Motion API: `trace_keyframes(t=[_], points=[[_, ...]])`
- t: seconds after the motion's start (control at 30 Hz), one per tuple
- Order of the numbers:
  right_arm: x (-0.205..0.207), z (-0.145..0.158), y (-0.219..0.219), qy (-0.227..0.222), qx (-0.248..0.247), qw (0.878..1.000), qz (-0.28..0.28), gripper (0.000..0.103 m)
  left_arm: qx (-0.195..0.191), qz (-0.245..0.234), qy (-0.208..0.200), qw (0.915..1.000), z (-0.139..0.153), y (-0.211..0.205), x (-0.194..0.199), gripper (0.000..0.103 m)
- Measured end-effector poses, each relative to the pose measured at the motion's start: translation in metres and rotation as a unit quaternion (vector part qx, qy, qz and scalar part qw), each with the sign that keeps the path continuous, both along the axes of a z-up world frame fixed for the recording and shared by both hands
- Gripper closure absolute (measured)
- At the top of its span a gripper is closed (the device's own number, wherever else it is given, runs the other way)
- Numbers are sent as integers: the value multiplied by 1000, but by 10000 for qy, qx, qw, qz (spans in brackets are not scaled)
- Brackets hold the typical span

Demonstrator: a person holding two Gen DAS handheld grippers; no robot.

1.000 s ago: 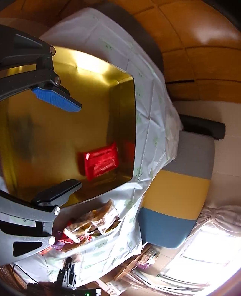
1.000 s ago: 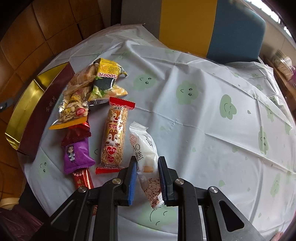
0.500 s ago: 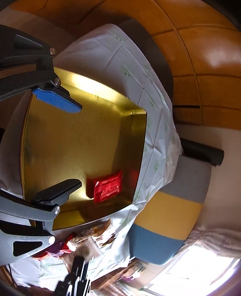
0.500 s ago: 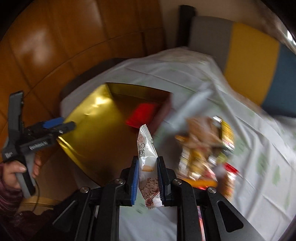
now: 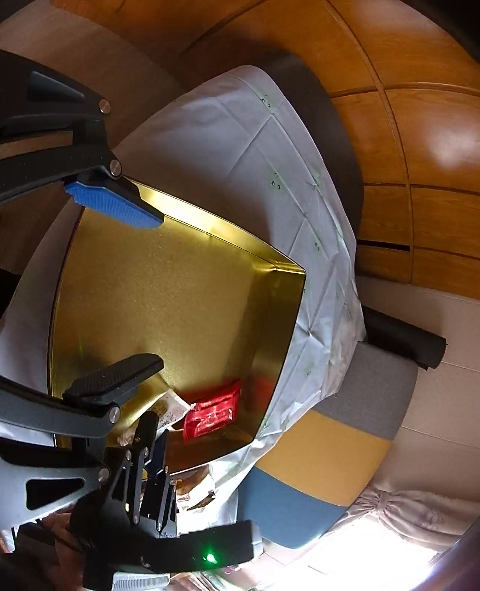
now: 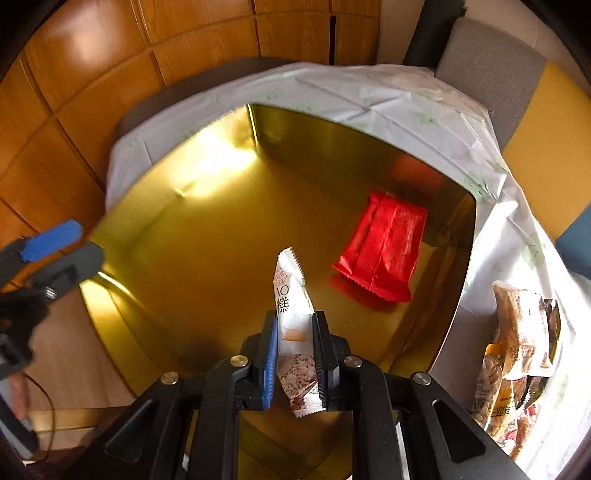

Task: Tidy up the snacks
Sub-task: 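Carry the white rice-cake packet into the tin and open the right tool, then return the left tool to the pile and grasp the pistachio bag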

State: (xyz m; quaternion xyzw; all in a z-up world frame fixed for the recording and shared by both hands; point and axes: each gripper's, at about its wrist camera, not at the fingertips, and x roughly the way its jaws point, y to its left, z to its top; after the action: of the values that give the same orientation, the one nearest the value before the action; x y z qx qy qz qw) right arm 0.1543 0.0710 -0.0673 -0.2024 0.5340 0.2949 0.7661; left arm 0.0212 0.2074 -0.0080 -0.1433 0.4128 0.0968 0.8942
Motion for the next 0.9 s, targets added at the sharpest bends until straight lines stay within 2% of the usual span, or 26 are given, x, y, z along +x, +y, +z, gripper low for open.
trace_keyframes(t=[0.13, 0.2, 0.23, 0.27, 0.57, 0.63, 0.73, 0.9], points=[[-1, -1, -7, 100, 114, 9998, -106, 82, -20, -27, 23, 10000, -3, -1, -1, 32], [-2, 2, -12, 174, 204, 9994, -208, 74, -49, -18, 22, 10000, -2, -1, -1, 32], [-6, 6, -17, 202, 281, 9991, -259, 63, -52, -20, 12, 10000, -2, -1, -1, 32], [-8, 11, -21, 194, 407, 9986, -275, 56, -76, -26, -1, 10000, -2, -2, -1, 33], [-24, 57, -70, -315, 1035, 9920, -653, 55, 49, -263, -38, 9996, 4, -16, -3, 38], [-27, 67, -91, -450, 1110, 9892, -844, 49, 12, -411, -122, 9991, 8, -22, -3, 38], [-29, 77, -126, -532, 1214, 9844, -1159, 48, -30, -583, -161, 9982, 14, -33, -2, 38], [-33, 80, -199, -665, 1029, 9750, -1853, 43, -8, -872, -142, 9961, 20, -56, 5, 38]])
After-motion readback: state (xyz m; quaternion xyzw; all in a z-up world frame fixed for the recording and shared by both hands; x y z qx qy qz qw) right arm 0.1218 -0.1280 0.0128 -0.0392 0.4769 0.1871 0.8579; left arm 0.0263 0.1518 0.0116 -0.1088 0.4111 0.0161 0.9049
